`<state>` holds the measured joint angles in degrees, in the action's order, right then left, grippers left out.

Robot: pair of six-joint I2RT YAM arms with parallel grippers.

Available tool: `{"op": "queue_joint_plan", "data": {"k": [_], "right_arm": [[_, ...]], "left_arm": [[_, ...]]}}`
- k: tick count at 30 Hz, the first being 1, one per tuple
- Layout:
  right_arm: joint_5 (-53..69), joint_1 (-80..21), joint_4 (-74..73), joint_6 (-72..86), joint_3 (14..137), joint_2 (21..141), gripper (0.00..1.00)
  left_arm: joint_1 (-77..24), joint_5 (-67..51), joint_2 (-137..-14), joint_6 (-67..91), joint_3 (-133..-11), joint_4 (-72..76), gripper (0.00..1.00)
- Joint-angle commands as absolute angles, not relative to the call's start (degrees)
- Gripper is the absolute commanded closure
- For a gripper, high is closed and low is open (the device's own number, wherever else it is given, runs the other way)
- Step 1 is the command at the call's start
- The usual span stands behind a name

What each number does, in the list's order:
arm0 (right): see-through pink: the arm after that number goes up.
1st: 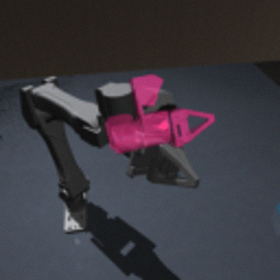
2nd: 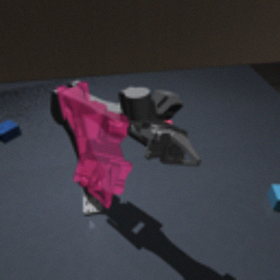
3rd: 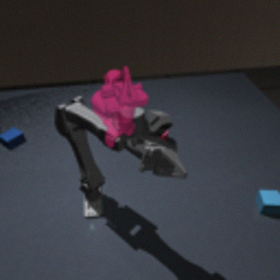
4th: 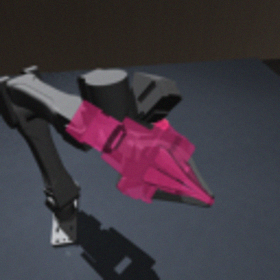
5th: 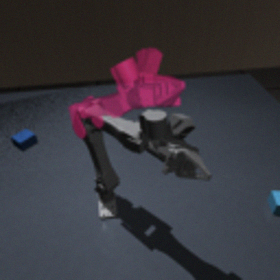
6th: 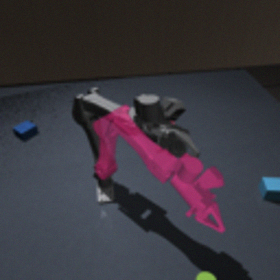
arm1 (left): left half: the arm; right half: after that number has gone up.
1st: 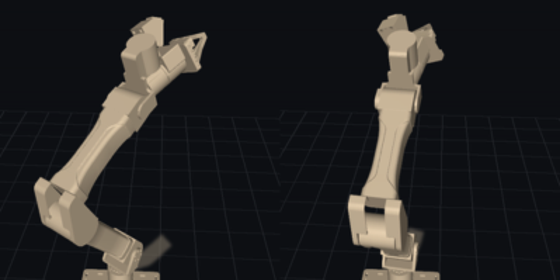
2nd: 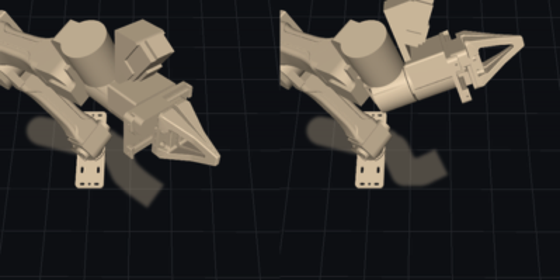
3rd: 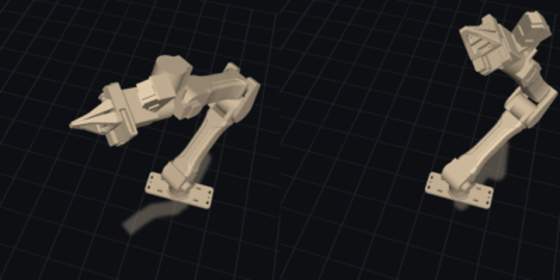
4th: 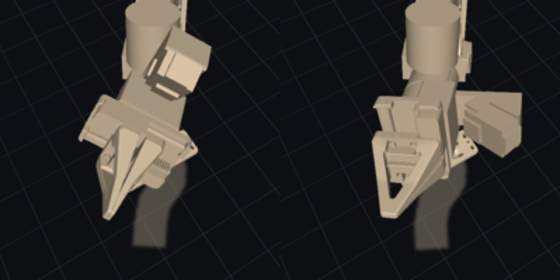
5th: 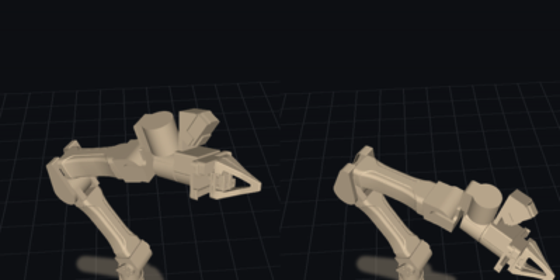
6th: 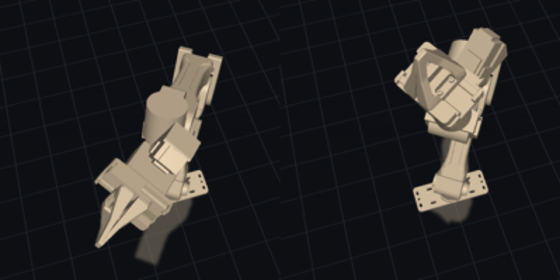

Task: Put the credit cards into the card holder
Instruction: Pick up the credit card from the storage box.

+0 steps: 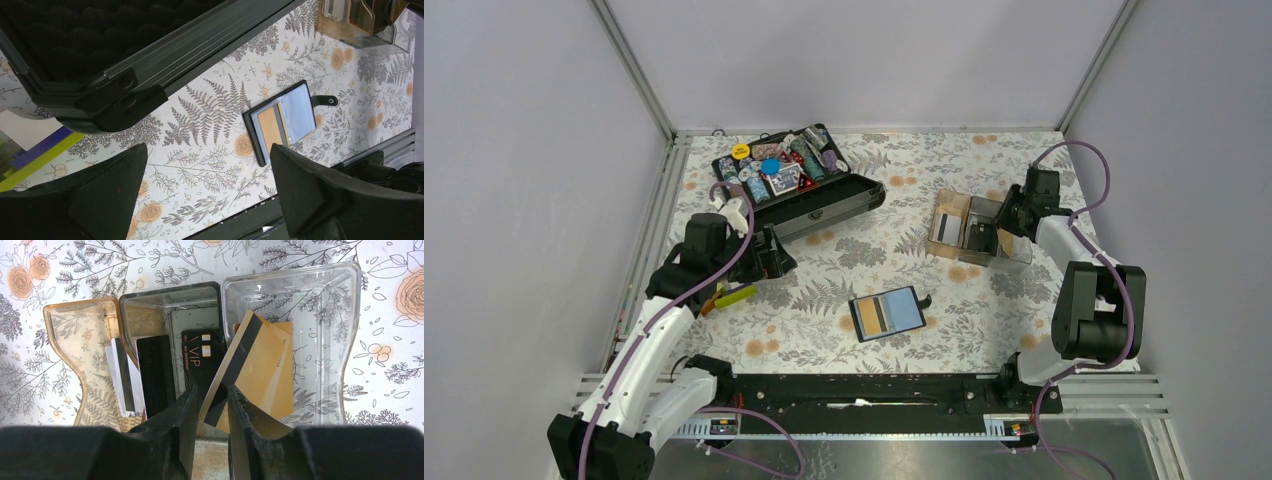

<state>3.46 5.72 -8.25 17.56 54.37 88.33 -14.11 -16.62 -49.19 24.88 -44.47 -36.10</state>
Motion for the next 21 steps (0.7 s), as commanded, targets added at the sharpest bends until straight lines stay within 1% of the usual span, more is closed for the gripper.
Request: {"op": "queue_joint_plan", "data": {"k": [1,3,8,15,21], "right_arm": [[2.99,5.71,-7.37,17.13,55.11,86.41,0.68],[2.67,5.71,-7.79,17.05,55.20,86.24,0.69],[2.17,5.71,-8.49,16.78,55.54,85.96,0.77],[-3.44,5.71,-12.36,16.47,56.90,83.70,0.85],[-7.75,5.71,-16.59,16.03,58.88,82.92,0.97]], "left_arm": [[-13.71,-17.95,-49.21,24.61,-44.38,-33.31,0.01],[-13.71,-18.13,-49.16,24.61,-44.34,-33.18,0.01],[-13.64,-18.41,-49.39,24.61,-44.31,-33.23,0.01],[-13.54,-18.83,-49.83,24.61,-44.24,-33.13,0.01],[-13.52,-19.24,-50.19,24.67,-44.12,-33.13,0.01]]}}
